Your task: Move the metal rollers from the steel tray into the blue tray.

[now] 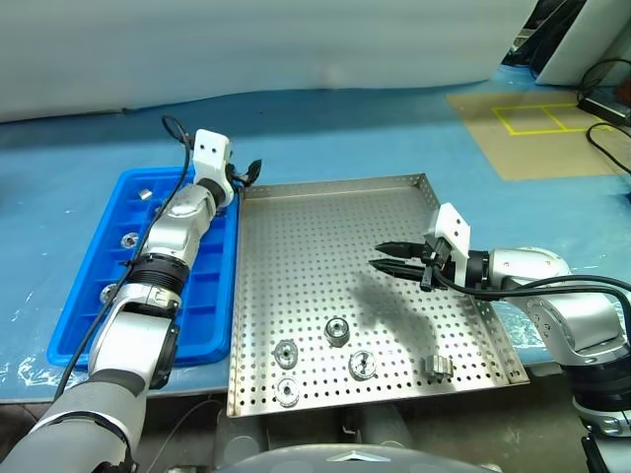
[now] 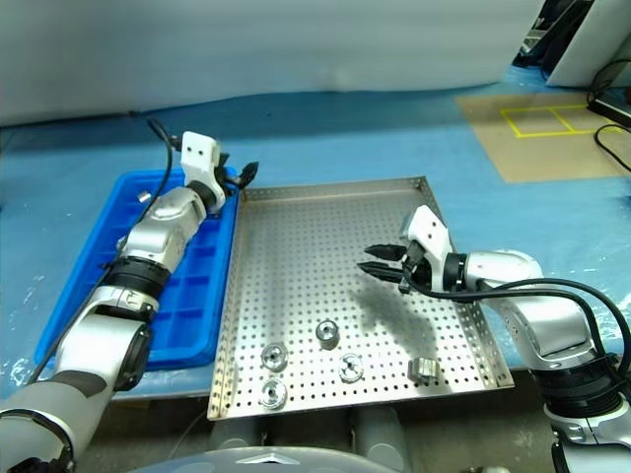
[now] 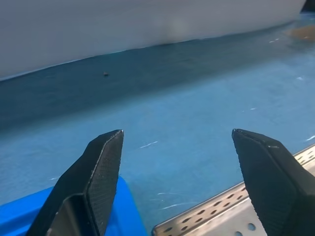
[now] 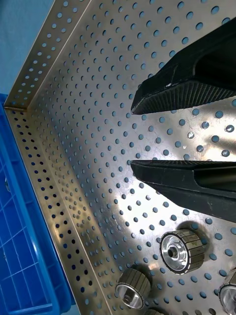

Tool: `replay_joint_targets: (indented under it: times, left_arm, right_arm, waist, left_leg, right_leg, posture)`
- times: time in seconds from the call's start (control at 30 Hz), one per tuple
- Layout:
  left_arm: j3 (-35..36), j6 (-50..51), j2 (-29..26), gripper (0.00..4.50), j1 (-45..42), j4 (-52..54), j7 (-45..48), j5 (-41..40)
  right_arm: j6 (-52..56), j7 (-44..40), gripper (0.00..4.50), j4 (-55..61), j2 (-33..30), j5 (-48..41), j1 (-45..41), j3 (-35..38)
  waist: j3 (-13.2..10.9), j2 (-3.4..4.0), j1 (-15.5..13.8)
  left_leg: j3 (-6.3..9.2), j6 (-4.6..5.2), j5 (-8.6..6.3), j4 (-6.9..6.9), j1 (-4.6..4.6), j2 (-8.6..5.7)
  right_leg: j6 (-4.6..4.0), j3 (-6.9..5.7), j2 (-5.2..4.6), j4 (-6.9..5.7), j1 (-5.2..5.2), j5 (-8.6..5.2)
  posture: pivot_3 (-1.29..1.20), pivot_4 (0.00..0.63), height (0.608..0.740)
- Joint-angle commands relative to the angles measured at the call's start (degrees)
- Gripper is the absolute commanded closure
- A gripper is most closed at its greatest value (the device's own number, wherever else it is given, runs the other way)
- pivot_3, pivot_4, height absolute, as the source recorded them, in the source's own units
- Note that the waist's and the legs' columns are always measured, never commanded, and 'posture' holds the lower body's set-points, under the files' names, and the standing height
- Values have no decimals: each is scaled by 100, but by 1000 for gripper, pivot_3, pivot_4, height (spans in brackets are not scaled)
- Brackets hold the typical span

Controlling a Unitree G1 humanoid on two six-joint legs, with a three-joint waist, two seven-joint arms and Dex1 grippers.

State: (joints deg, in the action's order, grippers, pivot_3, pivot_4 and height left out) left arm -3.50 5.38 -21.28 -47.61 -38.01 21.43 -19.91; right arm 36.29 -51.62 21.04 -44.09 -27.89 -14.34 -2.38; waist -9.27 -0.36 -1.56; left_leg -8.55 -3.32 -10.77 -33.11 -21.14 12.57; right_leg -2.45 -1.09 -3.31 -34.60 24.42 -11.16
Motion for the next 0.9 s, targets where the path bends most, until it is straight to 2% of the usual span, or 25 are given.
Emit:
replay_joint_targets:
  times: [0.03, 0.23, 0.33, 0.4, 0.57, 0.63, 0.67, 0.9]
  left_arm:
    - [209, 22, 9, 779, 106, 678, 490, -58]
    - [232, 536, -248, 779, 956, 2108, 1514, -316]
    - [-86, 503, -736, 779, 1999, 3150, 2427, -244]
    - [-129, 562, -950, 779, 2608, 3625, 2696, -269]
    - [-45, 463, -1165, 779, 3707, 4251, 2895, -194]
    - [-21, 468, -1166, 779, 3969, 4440, 2891, -196]
    - [-29, 488, -1173, 779, 4095, 4557, 2908, -204]
    - [85, 566, -1203, 779, 4824, 5379, 2852, -283]
  right_arm:
    - [-73, 43, 3051, 137, 42, -57, 10, 194]
    - [-123, 34, 3051, 105, 62, -16, -21, 145]
    - [-114, 40, 3051, 139, 56, -13, -1, 144]
    - [-77, 45, 3051, 163, 43, -31, 33, 155]
    - [68, -28, 3051, 247, -29, -139, 143, 185]
    - [88, -76, 3051, 301, -65, -157, 191, 194]
    - [90, -101, 3051, 326, -95, -148, 211, 183]
    - [235, -228, 3051, 506, -237, -253, 376, 213]
  waist:
    - [0, 0, -6]
    - [0, 0, 10]
    - [0, 2, 85]
    - [0, 5, 82]
    - [2, 10, 21]
    - [1, 12, 18]
    - [2, 12, 23]
    - [3, 15, 39]
  left_leg:
    - [-1, -1, -1, 0, 1, 0]
    - [-6, -12, 7, -5, 16, 6]
    - [-12, -12, 7, 3, 16, 14]
    - [-18, -12, 6, 16, 14, 15]
    - [-18, -3, 1, 20, 9, 20]
    - [-19, 1, -2, 20, 18, 18]
    - [-19, 1, -2, 20, 24, 18]
    - [-20, -5, 1, 42, 51, 17]
  right_leg:
    - [-1, 0, -1, 0, 0, 0]
    - [-8, -2, -4, -11, -2, 5]
    - [-9, -1, 2, -9, -1, 4]
    - [-20, -1, 2, -7, -1, -3]
    - [-23, -14, 1, -6, 18, -7]
    - [-16, -13, -2, -5, 11, -11]
    - [17, -12, -2, -6, 7, -30]
    - [23, -7, 2, -2, -4, -34]
  posture:
    - [-220, 150, 740]
    - [-210, 150, 740]
    - [-207, 150, 740]
    - [-207, 150, 740]
    - [-181, 150, 740]
    - [-168, 150, 740]
    - [-164, 150, 740]
    - [-141, 150, 740]
